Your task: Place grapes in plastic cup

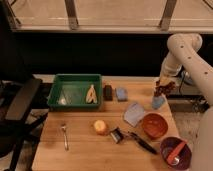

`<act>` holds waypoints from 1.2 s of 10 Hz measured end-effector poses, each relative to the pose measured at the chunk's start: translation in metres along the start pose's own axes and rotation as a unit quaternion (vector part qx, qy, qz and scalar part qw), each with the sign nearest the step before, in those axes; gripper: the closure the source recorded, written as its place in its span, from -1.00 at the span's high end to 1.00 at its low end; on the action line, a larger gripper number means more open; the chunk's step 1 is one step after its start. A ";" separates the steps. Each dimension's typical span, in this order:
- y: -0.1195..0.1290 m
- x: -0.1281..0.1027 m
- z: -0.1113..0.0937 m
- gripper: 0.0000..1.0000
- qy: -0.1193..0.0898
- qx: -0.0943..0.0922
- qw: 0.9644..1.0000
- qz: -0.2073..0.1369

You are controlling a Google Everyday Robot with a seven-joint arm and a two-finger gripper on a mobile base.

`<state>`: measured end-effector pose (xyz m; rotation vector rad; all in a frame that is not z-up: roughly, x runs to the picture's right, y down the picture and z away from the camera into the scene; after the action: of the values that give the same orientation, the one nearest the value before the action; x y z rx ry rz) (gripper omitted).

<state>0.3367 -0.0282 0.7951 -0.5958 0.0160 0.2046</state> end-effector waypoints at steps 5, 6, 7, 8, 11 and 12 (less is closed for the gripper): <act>0.000 0.002 0.016 -0.87 -0.015 -0.017 1.000 0.009; 0.000 0.000 0.018 -0.70 -0.016 -0.020 1.000 0.008; 0.001 -0.001 0.021 -0.50 -0.018 -0.023 1.000 0.008; 0.002 -0.001 0.025 -0.29 -0.019 -0.028 0.999 0.009; 0.005 0.001 0.034 0.33 -0.023 -0.039 0.999 0.015; 0.005 0.002 0.035 0.46 -0.024 -0.041 0.999 0.016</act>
<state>0.3362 -0.0038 0.8208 -0.6719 -0.0299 0.2517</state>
